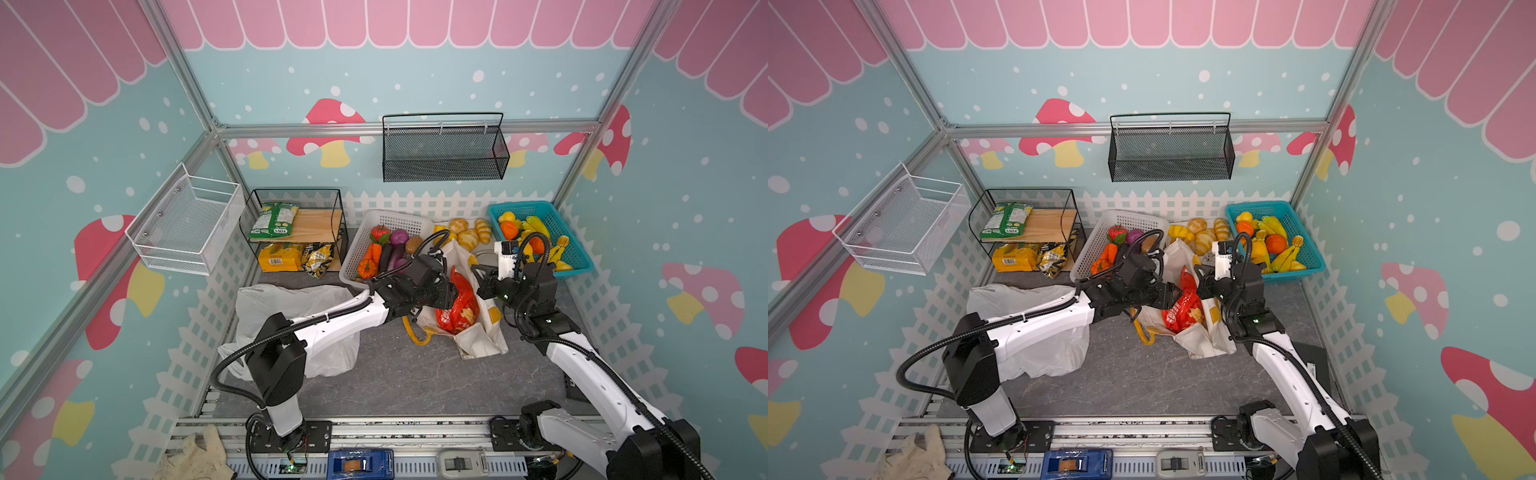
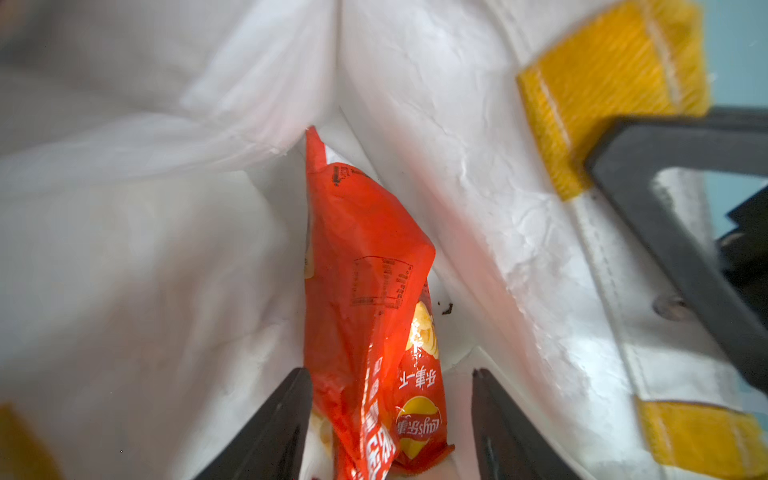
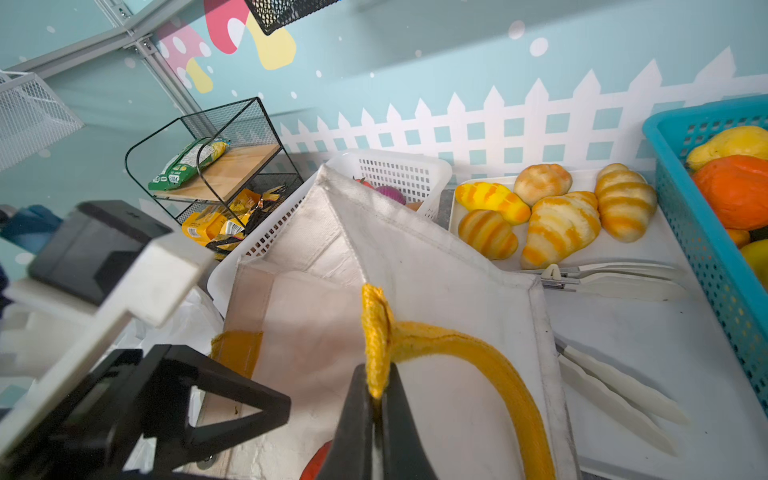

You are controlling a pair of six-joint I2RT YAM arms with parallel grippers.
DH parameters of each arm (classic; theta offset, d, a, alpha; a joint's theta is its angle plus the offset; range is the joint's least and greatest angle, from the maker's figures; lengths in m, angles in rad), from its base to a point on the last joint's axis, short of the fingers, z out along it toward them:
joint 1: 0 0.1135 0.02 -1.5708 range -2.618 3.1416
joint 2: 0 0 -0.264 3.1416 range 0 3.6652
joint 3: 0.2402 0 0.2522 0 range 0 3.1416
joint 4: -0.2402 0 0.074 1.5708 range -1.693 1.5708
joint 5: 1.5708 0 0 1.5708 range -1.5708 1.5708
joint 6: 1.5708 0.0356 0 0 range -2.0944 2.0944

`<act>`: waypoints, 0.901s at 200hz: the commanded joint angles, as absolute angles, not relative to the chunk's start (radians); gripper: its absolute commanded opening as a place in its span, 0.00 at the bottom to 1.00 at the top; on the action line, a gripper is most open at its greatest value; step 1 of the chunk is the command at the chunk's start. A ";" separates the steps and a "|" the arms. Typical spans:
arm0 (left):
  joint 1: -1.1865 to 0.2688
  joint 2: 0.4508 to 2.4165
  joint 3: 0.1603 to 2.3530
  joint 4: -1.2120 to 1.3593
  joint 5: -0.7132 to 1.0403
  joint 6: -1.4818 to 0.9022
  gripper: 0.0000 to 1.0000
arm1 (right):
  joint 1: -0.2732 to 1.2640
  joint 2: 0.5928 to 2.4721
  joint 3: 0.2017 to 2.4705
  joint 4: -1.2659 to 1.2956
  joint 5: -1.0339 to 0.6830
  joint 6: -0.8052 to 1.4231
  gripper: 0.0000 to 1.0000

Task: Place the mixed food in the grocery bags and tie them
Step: 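Carry the red chip bag into the tote held open by the right gripper, then release the chip bag and move the left gripper back to the rack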

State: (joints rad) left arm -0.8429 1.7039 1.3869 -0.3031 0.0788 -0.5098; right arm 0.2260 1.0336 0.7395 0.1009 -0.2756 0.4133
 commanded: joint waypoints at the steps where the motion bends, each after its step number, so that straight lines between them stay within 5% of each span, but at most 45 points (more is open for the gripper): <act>1: -0.743 1.517 1.326 -0.199 0.192 -0.470 0.67 | 0.218 0.999 0.717 0.145 -0.245 0.414 0.00; 41: -0.494 1.245 1.185 -0.331 -0.049 -0.497 0.71 | 0.218 0.976 0.687 0.193 -0.265 0.389 0.00; 72: -0.227 1.172 1.058 -0.366 -0.061 -0.555 0.73 | 0.219 1.006 0.688 0.218 -0.287 0.380 0.00; 118: -0.055 1.345 1.015 -0.308 -0.060 -0.524 0.79 | 0.218 1.044 0.694 0.241 -0.323 0.380 0.00; 180: -0.035 1.659 1.191 -0.312 -0.075 -0.362 0.90 | 0.218 1.038 0.691 0.234 -0.318 0.361 0.00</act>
State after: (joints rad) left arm -0.0349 1.5955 1.1095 -0.3107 -0.0574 -0.4450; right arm 0.2222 1.0420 0.6930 0.1886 -0.3080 0.3817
